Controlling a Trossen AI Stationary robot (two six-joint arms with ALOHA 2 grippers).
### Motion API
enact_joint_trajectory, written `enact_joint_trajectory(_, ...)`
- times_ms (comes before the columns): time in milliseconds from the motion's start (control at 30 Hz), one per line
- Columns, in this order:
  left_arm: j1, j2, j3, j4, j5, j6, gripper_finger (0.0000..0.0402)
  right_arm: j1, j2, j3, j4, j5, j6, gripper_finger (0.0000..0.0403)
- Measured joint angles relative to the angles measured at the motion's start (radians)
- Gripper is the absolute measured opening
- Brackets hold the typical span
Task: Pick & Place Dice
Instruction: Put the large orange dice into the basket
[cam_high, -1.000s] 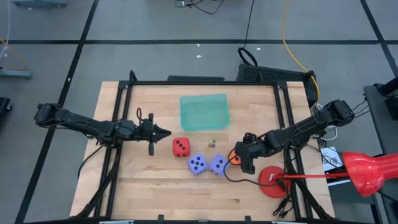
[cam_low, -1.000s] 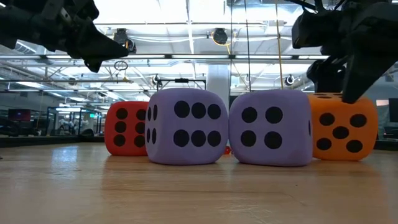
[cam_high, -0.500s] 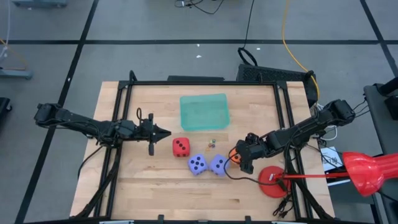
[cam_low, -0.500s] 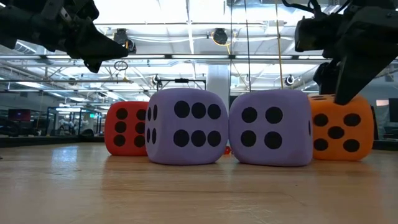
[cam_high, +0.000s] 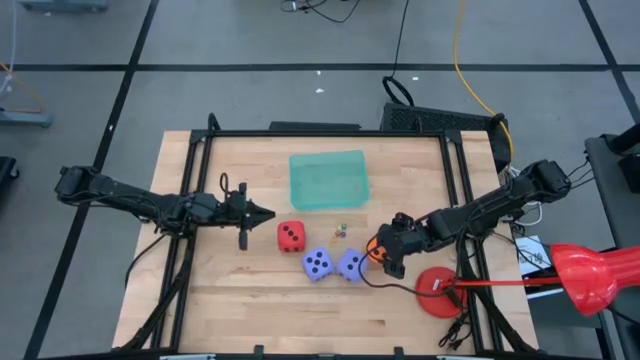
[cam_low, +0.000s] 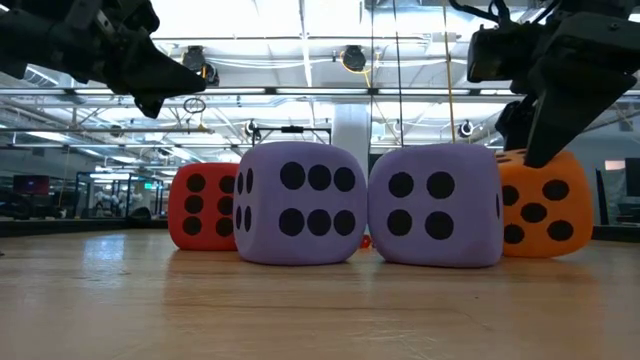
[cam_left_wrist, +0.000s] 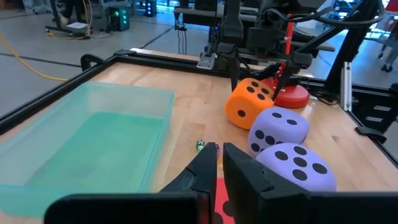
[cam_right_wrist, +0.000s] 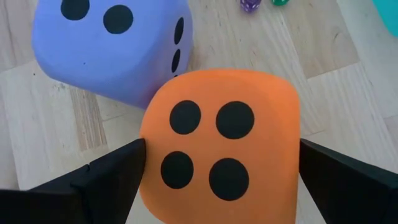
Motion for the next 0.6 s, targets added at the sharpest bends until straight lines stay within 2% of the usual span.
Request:
enact_joint_trajectory(233,0.0,0.0,0.0,0.0,0.019,-0.001,0.0035,-0.025,0.0,0.0,0.01,-0.013,0.0,0.0393)
enact_joint_trajectory(400,0.0,0.0,0.0,-0.001,0.019,-0.002,0.0035,-0.028,-0.002,-0.005,0.099,0.038,-0.031,0.0393)
enact_joint_trajectory(600,0.0,0.0,0.0,-0.001,0.019,0.0,0.0035,-0.034,-0.016,-0.005,0.169,0.046,-0.076,0.0393)
